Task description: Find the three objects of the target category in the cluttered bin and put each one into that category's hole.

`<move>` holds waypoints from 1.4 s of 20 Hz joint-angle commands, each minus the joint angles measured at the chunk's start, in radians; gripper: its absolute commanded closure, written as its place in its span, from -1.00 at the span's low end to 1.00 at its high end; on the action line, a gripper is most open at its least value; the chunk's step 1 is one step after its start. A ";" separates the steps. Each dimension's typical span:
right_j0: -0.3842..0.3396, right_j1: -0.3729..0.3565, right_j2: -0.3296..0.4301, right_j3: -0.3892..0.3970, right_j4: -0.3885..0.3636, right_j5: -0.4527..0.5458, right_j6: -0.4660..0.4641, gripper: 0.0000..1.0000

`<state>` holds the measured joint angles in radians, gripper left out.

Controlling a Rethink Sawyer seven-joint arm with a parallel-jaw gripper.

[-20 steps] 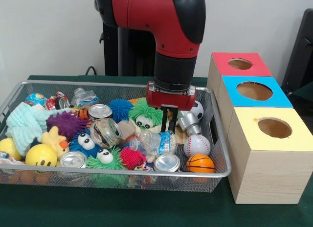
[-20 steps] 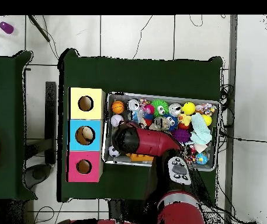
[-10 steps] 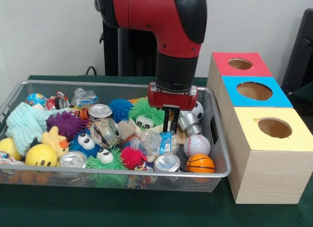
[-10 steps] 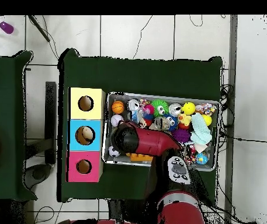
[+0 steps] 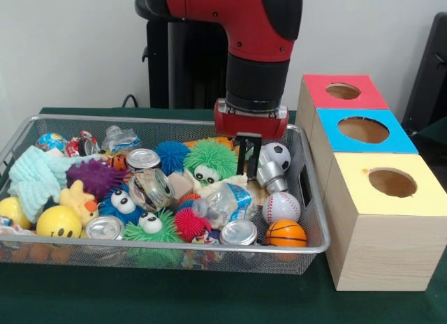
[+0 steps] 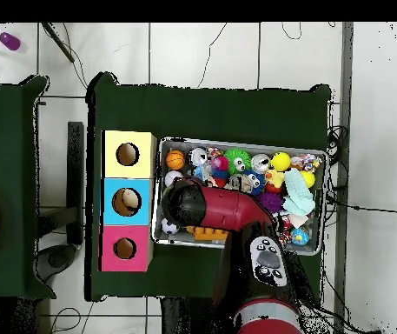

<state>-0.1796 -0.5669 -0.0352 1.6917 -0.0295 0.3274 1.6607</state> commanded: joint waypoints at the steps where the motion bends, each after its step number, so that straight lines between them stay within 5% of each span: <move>1: 0.026 -0.083 0.036 -0.058 0.017 0.257 0.083 1.00; 10: 0.034 -0.108 0.037 -0.044 0.006 0.298 0.103 1.00; 17: 0.002 -0.111 0.074 -0.003 0.004 0.202 0.084 1.00; 18: -0.016 -0.118 0.097 0.018 0.008 0.158 0.080 -1.00; 28: -0.043 -0.116 0.121 0.025 -0.017 0.138 0.067 -1.00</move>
<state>-0.1948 -0.7003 -0.0041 1.6935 -0.0308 0.5371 1.6607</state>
